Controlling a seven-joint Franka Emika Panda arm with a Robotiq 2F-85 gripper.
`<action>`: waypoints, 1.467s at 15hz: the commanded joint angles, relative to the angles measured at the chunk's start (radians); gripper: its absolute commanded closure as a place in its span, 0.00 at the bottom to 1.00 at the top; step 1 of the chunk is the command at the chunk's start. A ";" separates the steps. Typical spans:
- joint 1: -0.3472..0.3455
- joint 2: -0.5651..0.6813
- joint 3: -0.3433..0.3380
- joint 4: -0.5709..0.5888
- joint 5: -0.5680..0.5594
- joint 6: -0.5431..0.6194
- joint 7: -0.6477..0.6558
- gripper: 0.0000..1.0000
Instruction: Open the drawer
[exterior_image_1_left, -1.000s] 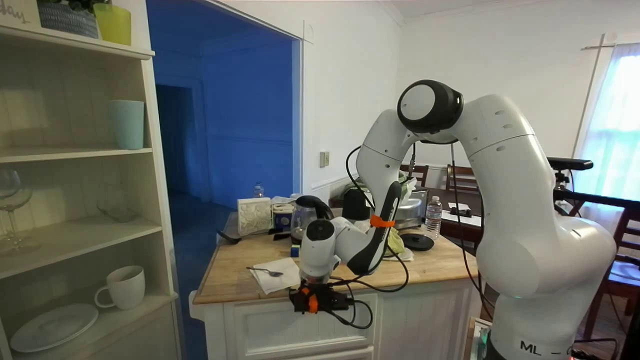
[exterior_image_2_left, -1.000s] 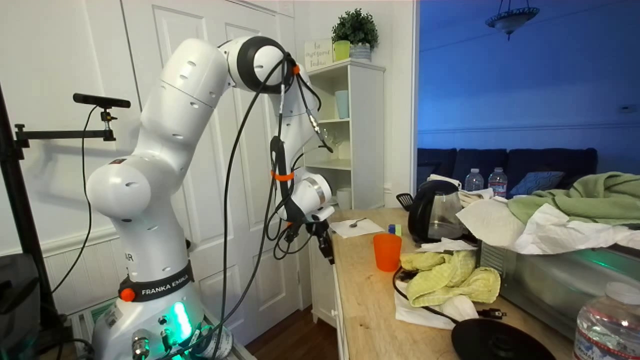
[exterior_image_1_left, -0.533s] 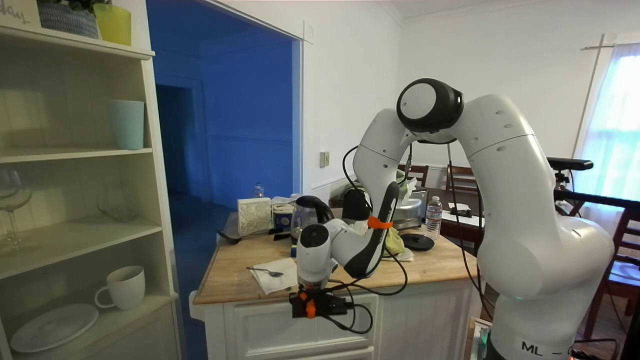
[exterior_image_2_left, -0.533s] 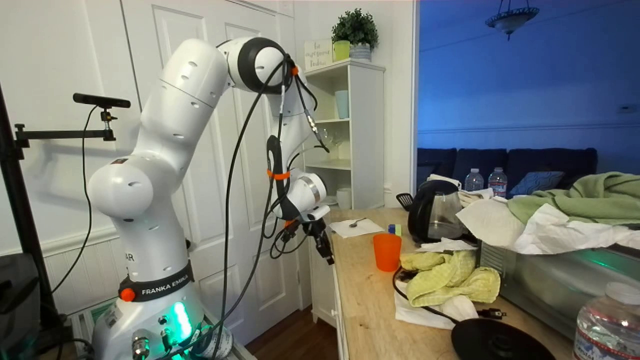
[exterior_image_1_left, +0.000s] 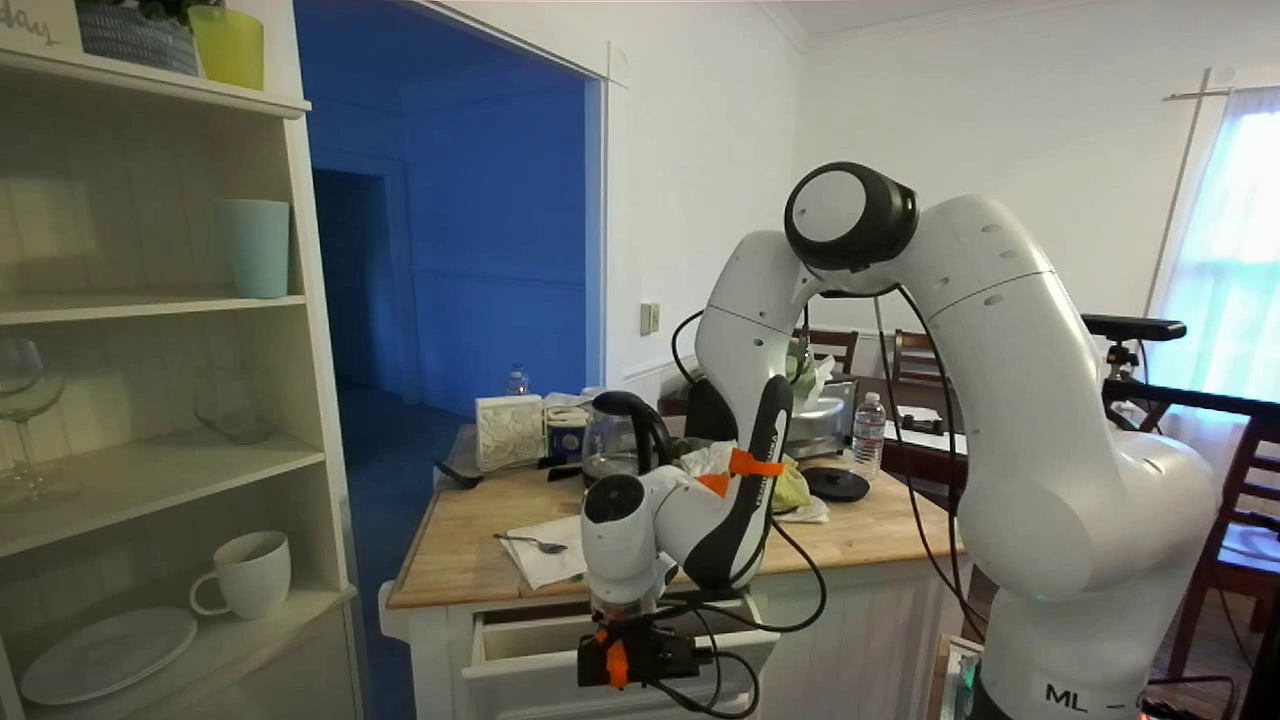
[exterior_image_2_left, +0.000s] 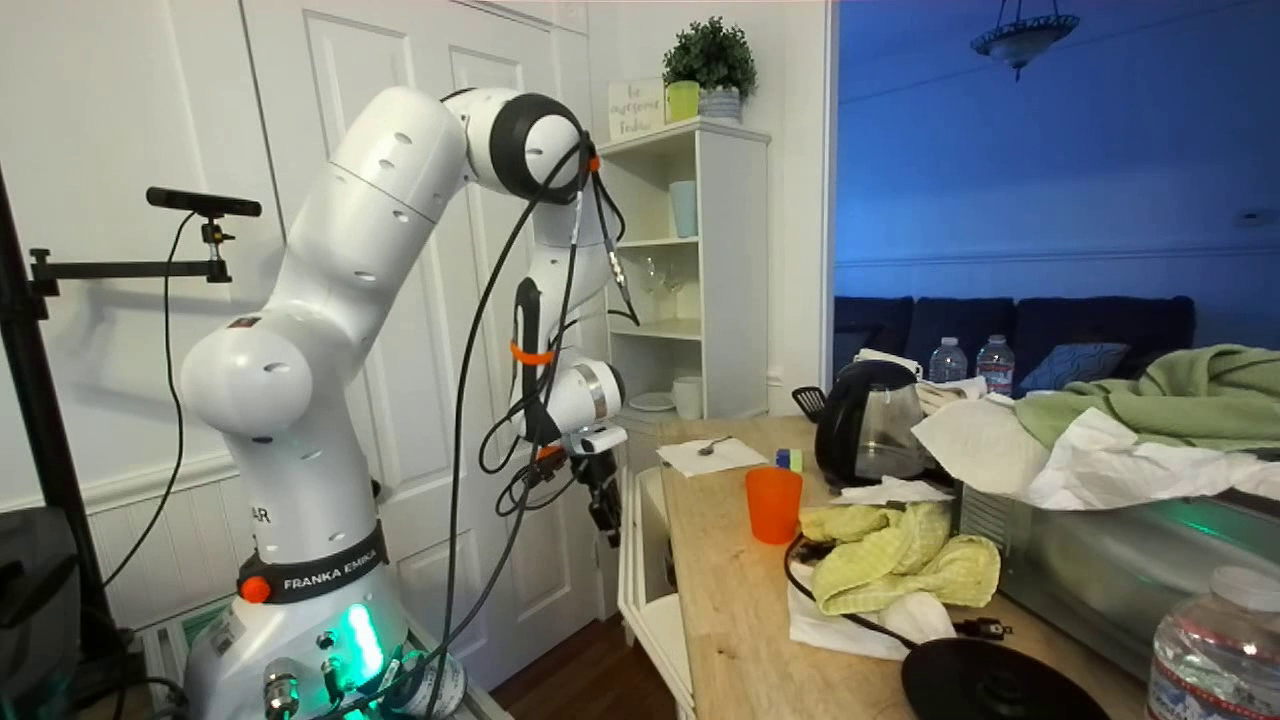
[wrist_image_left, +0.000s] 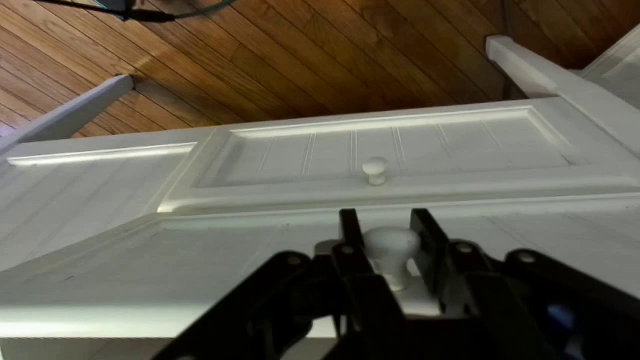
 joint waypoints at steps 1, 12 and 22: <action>0.014 -0.033 0.003 -0.100 0.110 -0.005 -0.028 0.88; 0.034 0.049 0.000 -0.095 0.191 -0.026 -0.137 0.88; 0.018 0.139 0.014 -0.047 0.303 -0.049 -0.259 0.88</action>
